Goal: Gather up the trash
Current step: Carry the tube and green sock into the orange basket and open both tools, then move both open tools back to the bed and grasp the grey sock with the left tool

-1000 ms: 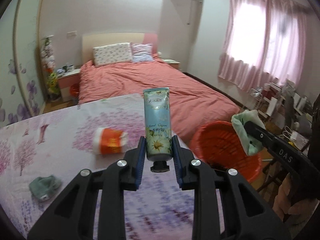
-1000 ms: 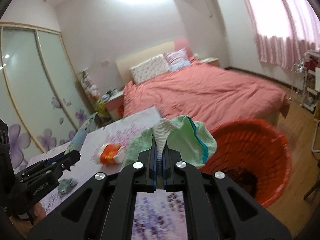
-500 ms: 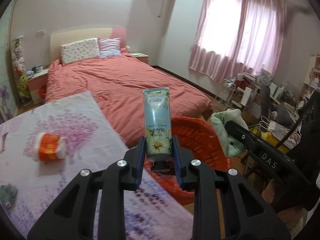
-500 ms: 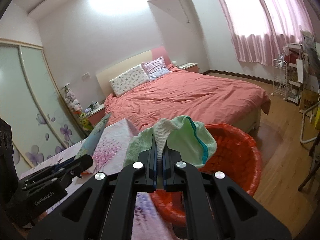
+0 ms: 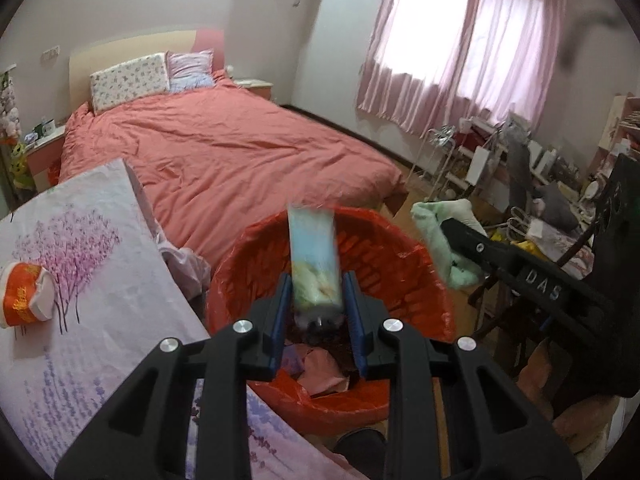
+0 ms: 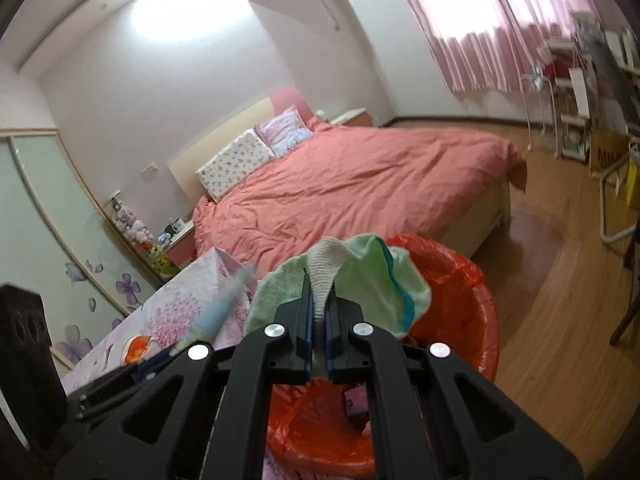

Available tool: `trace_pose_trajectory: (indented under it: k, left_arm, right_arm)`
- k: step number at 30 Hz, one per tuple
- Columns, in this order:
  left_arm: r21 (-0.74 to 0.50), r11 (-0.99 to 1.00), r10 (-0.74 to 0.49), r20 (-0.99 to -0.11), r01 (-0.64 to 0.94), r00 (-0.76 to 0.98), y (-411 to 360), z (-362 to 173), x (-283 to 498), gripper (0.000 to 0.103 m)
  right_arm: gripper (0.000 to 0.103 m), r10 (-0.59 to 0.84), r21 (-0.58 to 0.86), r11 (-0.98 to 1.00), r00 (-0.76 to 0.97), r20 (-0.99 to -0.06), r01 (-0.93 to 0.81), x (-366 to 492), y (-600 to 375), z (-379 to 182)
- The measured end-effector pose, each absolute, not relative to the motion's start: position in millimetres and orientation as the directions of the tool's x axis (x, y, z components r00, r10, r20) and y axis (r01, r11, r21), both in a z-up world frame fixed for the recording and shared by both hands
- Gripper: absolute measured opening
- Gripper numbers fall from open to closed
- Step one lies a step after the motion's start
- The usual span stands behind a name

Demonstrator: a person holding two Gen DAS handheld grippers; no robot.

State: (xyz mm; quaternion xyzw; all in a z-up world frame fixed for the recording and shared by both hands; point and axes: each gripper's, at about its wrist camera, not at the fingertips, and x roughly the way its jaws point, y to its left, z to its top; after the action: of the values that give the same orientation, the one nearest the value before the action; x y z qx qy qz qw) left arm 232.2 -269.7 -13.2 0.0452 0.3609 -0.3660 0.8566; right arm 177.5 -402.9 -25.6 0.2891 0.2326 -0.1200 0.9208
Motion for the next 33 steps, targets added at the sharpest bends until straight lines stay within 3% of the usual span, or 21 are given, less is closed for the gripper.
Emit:
trace_pose_trajectory:
  k: [3, 9, 19, 24, 33]
  left_arm:
    - [-0.171, 0.750, -0.563, -0.672, 0.639, 0.481, -269, -22, 237, 0.045]
    - [-0.106, 0.797, -0.493, -0.682, 0.594, 0.540, -243, -27, 243, 0.054]
    - [0.014, 0.878, -0.353, -0.656, 0.479, 0.667, -153, -21, 231, 0.073]
    - [0.040, 0.922, -0.266, -0.656, 0.384, 0.706, -88, -21, 234, 0.082]
    - [0.090, 0.988, -0.030, -0.674, 0.122, 0.738, 55, -31, 247, 0.084]
  right_arm:
    - [0.022, -0.073, 0.487, 0.789, 0.844, -0.531, 0.374, 182, -408, -38]
    - [0.046, -0.099, 0.458, 0.791, 0.824, -0.557, 0.405, 174, -400, -43]
    - [0.063, -0.171, 0.321, 0.857, 0.810, -0.561, 0.403, 175, -361, -25]
    - [0.079, -0.174, 0.252, 0.897, 0.813, -0.555, 0.364, 181, -326, -19]
    - [0.083, -0.107, 0.195, 0.943, 0.801, -0.589, 0.270, 198, -268, -21]
